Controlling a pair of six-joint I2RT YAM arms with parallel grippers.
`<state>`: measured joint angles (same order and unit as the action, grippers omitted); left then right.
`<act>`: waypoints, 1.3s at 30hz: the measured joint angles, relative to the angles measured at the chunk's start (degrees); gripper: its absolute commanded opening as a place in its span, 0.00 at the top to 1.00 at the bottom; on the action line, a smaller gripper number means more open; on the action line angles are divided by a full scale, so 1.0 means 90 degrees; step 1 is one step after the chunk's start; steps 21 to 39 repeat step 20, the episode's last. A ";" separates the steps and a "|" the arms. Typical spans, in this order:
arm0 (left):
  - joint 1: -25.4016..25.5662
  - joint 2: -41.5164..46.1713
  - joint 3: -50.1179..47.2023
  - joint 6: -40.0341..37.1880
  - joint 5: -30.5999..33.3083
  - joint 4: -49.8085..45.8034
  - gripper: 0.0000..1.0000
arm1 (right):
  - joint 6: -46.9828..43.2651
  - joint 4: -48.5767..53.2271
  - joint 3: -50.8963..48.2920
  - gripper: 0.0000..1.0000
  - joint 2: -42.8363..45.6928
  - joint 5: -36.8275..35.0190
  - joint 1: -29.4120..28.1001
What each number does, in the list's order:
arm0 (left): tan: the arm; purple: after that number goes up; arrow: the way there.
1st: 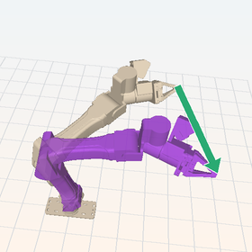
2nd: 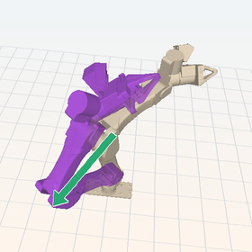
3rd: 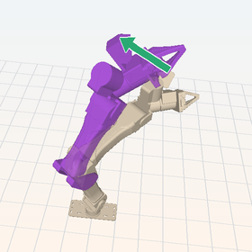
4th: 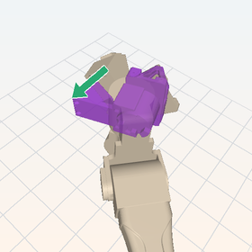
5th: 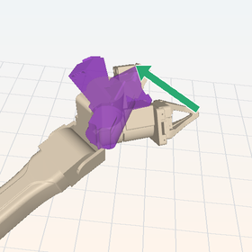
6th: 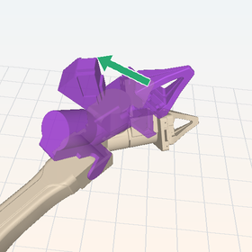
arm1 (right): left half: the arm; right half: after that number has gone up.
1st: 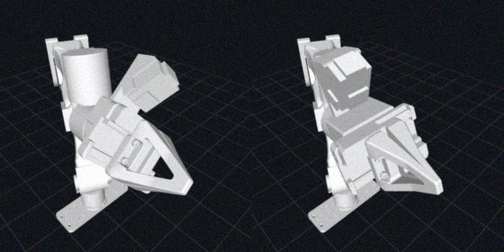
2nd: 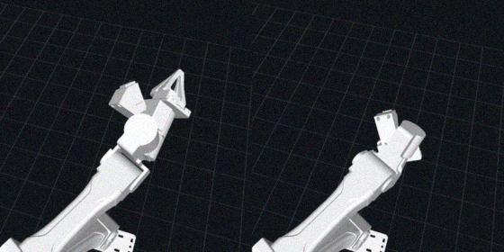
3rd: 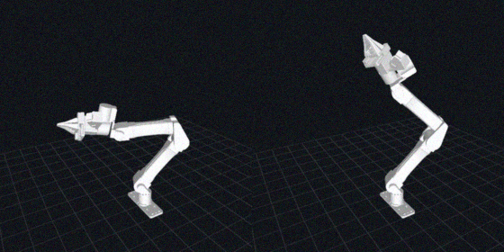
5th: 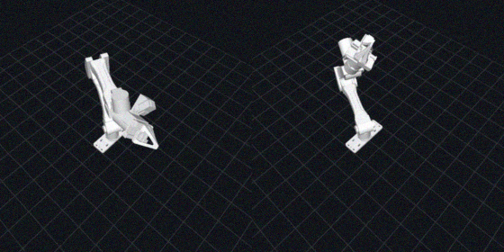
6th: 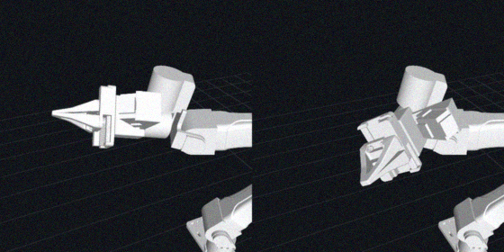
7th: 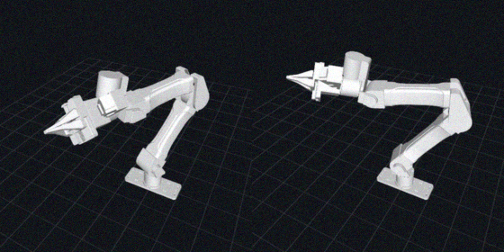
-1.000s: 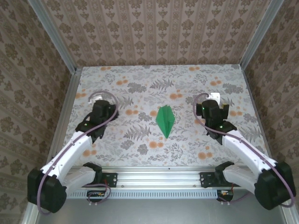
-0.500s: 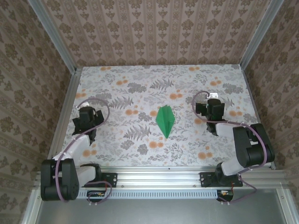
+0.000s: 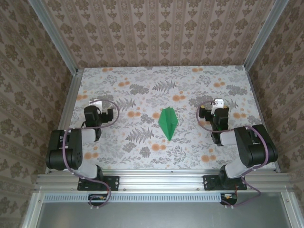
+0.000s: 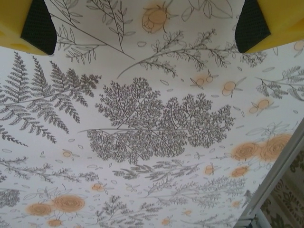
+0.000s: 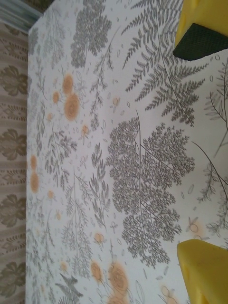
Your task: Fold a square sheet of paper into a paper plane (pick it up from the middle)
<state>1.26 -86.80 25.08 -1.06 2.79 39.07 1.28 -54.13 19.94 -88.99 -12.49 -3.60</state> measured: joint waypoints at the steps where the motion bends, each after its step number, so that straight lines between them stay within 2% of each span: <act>1: -0.0007 -0.0010 -0.0015 -0.0010 0.0000 0.0087 0.00 | 0.0027 -0.0005 0.0000 0.00 0.0000 -0.0080 0.0000; 7: 0.0117 -0.0017 -0.0107 -0.0061 0.0189 0.0549 0.00 | 0.0073 -0.0012 0.0000 0.00 0.0000 -0.0296 0.0000; 39: 0.0051 -0.0017 -0.0112 -0.0080 0.0015 0.0568 0.00 | 0.0075 -0.0015 0.0000 0.00 0.0000 -0.0381 0.0000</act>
